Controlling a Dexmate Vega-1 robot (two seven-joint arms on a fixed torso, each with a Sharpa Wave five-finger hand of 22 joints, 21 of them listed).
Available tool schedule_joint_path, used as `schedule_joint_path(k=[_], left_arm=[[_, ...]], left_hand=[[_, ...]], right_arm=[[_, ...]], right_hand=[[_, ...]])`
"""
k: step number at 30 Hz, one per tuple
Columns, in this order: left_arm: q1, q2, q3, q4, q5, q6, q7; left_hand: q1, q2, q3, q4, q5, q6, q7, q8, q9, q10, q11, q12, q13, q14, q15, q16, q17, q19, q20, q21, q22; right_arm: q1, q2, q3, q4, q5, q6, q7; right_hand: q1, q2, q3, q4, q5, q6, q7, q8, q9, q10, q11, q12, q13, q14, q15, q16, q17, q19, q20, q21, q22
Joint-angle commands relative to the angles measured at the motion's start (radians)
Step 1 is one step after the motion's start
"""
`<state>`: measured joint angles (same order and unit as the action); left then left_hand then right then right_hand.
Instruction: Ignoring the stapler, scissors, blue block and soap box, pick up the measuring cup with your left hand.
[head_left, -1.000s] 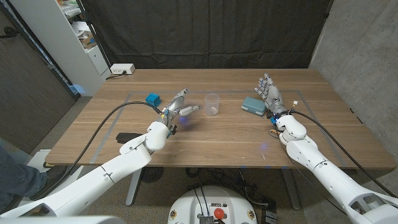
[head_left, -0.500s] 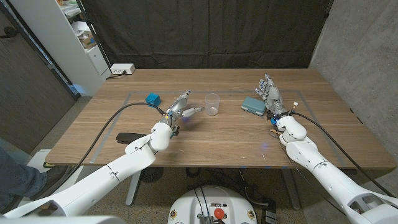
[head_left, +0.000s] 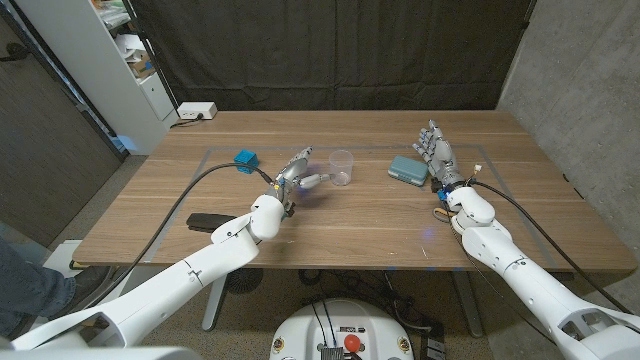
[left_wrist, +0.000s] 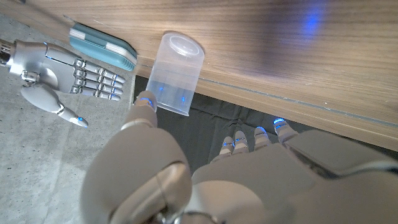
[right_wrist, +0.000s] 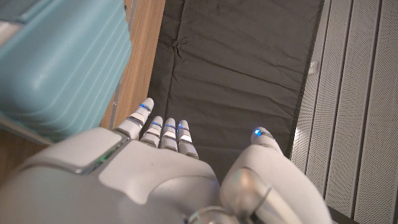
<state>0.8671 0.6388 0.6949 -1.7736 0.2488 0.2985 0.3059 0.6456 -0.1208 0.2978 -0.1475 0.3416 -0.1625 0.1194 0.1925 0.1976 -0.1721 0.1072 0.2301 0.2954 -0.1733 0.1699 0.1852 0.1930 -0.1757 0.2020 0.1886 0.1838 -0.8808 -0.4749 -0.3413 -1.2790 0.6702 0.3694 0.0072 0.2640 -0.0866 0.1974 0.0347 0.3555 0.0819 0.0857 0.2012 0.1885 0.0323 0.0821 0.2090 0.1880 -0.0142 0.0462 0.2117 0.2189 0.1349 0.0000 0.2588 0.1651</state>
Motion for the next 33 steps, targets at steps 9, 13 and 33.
schedule_joint_path(k=[9, 13, 33], left_arm=[[-0.041, -0.027, 0.033, 0.046, 0.007, 0.001, -0.012], [-0.051, -0.036, 0.042, 0.059, 0.013, -0.003, -0.012], [-0.103, -0.069, 0.063, 0.145, 0.001, -0.073, -0.028]], left_hand=[[0.015, 0.002, -0.001, 0.005, 0.008, -0.149, 0.041, 0.007, 0.002, -0.112, 0.002, 0.009, 0.003, -0.174, 0.009, 0.005, 0.002, -0.192, 0.011, 0.001, 0.002], [0.017, 0.003, -0.001, 0.006, 0.008, -0.146, 0.039, 0.009, 0.002, -0.110, 0.001, 0.011, 0.004, -0.167, 0.006, 0.009, 0.002, -0.194, 0.011, 0.002, 0.002], [0.022, 0.009, -0.004, 0.009, 0.009, -0.140, 0.033, 0.012, 0.002, -0.107, -0.003, 0.016, 0.008, -0.164, 0.006, 0.011, 0.002, -0.196, 0.011, 0.004, 0.003]], right_arm=[[0.009, 0.002, 0.006, 0.026, 0.009, 0.003, 0.010], [0.010, 0.003, 0.007, 0.031, 0.009, 0.006, 0.011], [0.010, 0.008, 0.017, 0.038, 0.013, 0.016, -0.002]], right_hand=[[0.006, -0.005, -0.006, -0.001, 0.007, -0.001, 0.000, -0.004, 0.001, 0.007, 0.005, -0.002, 0.003, 0.010, 0.005, 0.007, 0.000, 0.014, 0.002, -0.006, 0.004], [0.006, -0.004, -0.006, -0.001, 0.008, -0.001, 0.000, -0.004, 0.001, 0.007, 0.006, -0.002, 0.004, 0.011, 0.005, 0.007, 0.000, 0.014, 0.000, -0.008, 0.004], [0.007, -0.003, -0.009, -0.002, 0.010, 0.000, 0.001, -0.004, 0.001, 0.009, 0.006, -0.003, 0.004, 0.012, 0.005, 0.007, 0.000, 0.016, 0.000, -0.015, 0.004]])
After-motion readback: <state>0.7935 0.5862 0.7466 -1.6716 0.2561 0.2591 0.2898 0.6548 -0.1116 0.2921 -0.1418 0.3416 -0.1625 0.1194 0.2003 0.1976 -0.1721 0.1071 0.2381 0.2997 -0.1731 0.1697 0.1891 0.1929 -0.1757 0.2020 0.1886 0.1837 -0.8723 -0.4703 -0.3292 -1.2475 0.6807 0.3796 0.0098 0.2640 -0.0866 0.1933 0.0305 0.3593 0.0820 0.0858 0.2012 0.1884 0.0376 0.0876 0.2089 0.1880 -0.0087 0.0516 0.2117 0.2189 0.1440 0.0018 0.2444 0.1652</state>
